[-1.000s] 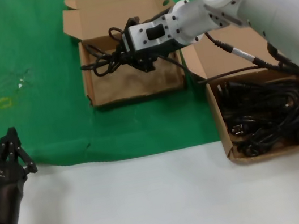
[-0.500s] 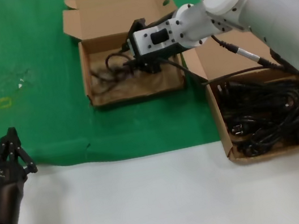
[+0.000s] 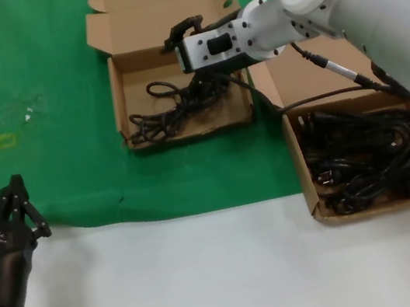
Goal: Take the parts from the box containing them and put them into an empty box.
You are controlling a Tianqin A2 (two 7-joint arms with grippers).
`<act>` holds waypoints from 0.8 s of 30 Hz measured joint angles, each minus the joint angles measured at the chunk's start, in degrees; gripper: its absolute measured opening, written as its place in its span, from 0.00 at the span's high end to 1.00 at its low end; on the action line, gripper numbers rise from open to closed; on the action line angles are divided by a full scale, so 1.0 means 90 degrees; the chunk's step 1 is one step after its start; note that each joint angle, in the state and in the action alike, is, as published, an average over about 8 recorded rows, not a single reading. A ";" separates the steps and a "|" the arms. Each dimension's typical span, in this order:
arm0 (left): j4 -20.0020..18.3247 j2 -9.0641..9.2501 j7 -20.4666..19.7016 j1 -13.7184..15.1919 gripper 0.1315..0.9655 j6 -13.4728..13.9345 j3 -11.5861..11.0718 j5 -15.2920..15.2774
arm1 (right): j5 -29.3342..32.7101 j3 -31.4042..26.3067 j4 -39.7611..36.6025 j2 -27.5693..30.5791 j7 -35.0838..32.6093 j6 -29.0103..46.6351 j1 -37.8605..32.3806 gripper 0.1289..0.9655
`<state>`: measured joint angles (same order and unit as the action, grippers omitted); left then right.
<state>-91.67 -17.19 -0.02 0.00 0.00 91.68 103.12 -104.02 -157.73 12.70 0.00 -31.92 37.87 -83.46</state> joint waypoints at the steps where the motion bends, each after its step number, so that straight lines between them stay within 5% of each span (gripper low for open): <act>1: 0.0000 0.0000 0.0000 0.0000 0.99 0.0000 0.0000 0.0000 | 0.0000 0.0000 0.0000 0.0000 0.0000 0.0000 0.0000 0.72; 12: 0.0000 0.0000 0.0000 0.0000 0.94 0.0000 0.0000 0.0000 | 0.0002 0.0159 0.0191 0.0042 0.0072 -0.0091 0.0205 0.43; 24: 0.0000 0.0000 0.0000 0.0000 0.80 0.0000 0.0000 0.0000 | 0.0015 0.1169 0.1398 0.0305 0.0561 -0.0666 0.1478 0.14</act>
<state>-91.67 -17.19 -0.02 0.00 0.00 91.68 103.12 -103.88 -147.21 25.29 2.74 -26.87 31.88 -70.15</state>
